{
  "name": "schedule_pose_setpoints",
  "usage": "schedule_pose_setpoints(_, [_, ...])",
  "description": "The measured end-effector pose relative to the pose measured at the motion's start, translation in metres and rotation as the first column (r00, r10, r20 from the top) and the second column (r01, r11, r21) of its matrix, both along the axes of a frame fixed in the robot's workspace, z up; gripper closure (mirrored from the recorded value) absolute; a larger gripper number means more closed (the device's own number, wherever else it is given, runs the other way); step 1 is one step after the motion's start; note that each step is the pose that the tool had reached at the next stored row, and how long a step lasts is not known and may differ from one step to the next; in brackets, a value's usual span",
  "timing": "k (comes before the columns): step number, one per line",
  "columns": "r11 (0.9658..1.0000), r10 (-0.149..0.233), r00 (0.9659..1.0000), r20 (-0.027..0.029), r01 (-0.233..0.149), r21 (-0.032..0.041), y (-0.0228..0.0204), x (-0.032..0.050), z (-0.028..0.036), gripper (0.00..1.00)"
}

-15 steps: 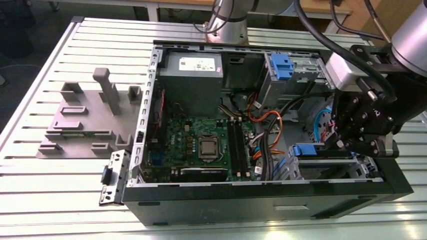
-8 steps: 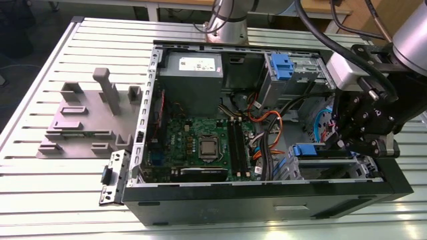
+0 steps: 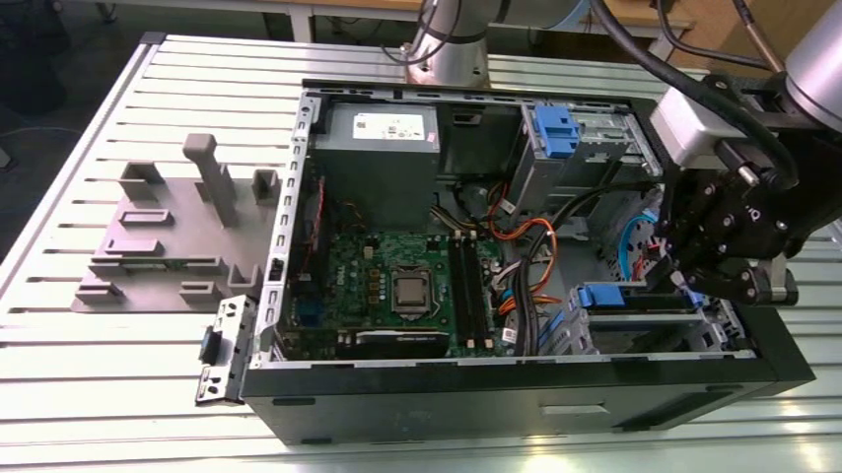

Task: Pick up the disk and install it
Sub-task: 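Insert the first disk wire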

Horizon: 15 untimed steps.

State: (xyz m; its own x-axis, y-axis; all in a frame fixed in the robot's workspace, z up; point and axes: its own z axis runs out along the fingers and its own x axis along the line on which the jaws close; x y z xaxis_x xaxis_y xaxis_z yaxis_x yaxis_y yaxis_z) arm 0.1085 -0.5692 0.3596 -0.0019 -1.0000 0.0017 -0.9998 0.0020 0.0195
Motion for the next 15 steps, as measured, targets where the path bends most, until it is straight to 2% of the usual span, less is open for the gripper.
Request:
schedule_pose_setpoints(9, [1.0, 0.0, 1.0, -0.0001, 0.0, -0.0004, 0.0006, 0.0152, 0.0002, 0.89])
schedule_pose_setpoints(15, [1.0, 0.0, 1.0, -0.0028, 0.0, -0.0001, 0.0006, 0.0181, 0.0015, 0.89])
